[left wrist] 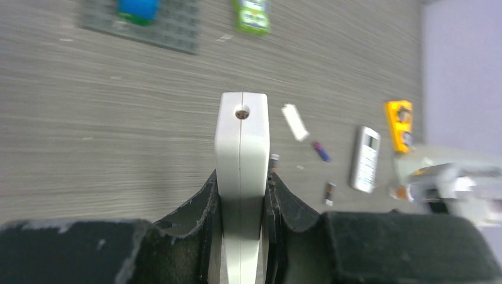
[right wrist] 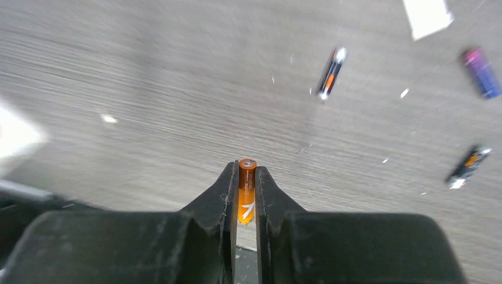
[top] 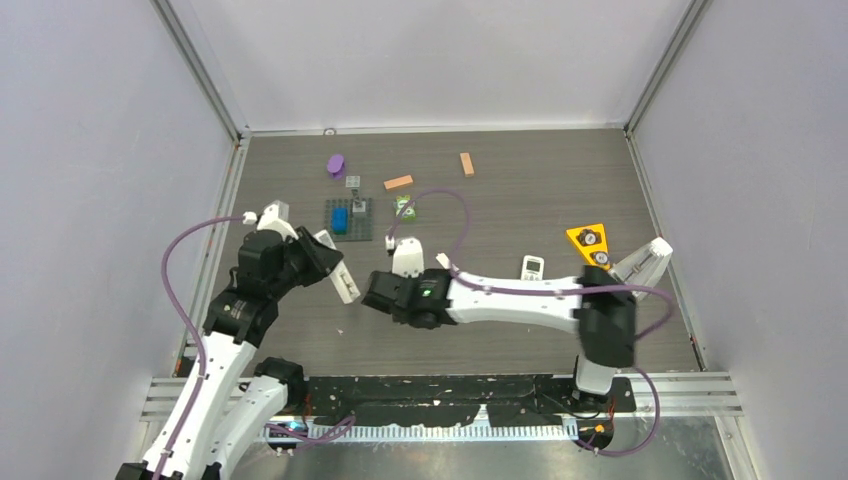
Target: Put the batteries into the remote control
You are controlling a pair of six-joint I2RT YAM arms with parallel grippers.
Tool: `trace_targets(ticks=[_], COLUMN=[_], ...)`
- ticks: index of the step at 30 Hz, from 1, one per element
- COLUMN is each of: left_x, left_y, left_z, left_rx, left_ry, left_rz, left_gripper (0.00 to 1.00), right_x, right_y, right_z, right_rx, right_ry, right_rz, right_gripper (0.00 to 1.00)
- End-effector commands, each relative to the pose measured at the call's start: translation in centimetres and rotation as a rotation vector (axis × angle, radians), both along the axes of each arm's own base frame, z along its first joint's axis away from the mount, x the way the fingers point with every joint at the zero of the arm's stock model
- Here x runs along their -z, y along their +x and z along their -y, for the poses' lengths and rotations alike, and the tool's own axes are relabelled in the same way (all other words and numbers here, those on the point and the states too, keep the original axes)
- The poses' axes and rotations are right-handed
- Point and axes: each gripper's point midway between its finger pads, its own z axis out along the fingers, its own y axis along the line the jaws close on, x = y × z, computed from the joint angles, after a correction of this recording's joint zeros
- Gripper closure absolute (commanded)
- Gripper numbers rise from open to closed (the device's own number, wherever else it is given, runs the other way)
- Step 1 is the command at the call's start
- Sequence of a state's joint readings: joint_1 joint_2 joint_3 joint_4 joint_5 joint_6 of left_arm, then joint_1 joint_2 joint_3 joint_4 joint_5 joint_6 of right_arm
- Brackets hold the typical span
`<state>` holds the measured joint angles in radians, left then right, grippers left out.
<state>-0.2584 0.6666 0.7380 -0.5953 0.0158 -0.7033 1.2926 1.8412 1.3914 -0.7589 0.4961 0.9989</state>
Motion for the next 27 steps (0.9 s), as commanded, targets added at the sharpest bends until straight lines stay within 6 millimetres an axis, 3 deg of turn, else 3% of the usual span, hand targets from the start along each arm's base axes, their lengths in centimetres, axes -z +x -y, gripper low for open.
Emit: trace_targets(ticks=[1, 2, 3, 6, 8, 12, 16, 21, 27], left_x=[-5.7, -6.9, -7.8, -10.2, -11.6, -14.4, -16.5, -17.0, -17.3], left_y=[-0.4, -0.7, -1.0, -1.5, -1.7, -2.4, -3.2, -3.5, -2.7], left_z=[6.6, 7.7, 8.5, 9.9, 10.3, 10.8, 11.2, 11.1, 11.4], left_rx=[0.309, 0.37, 0.414, 0.486, 0.508, 0.554, 0.603, 0.62, 0.625], left_ry=[-0.282, -0.339, -0.394, -0.522, -0.579, -0.688, -0.782, -0.801, -0.832], left_rz=[0.146, 0.176, 0.189, 0.227, 0.249, 0.314, 0.367, 0.412, 0.423], left_gripper=[1.0, 1.0, 1.0, 1.0, 1.0, 1.0, 1.0, 1.0, 1.0], right_x=[-13.7, -15.7, -17.5, -23.1, -25.9, -29.4, -31.0, -32.8, -32.7], right_y=[3.1, 2.9, 2.9, 2.4, 2.3, 1.8, 1.1, 0.3, 0.3], right_z=[0.8, 1.6, 1.1, 2.4, 2.9, 2.9, 2.0, 0.7, -0.6], right_rx=[-0.083, -0.098, -0.134, -0.182, -0.211, -0.304, -0.394, -0.497, -0.56], right_ry=[0.215, 0.27, 0.328, 0.468, 0.513, 0.545, 0.563, 0.593, 0.582], right_rz=[0.329, 0.359, 0.402, 0.502, 0.557, 0.625, 0.655, 0.691, 0.705], right_gripper=[0.94, 0.93, 0.93, 0.92, 0.91, 0.91, 0.9, 0.89, 0.89])
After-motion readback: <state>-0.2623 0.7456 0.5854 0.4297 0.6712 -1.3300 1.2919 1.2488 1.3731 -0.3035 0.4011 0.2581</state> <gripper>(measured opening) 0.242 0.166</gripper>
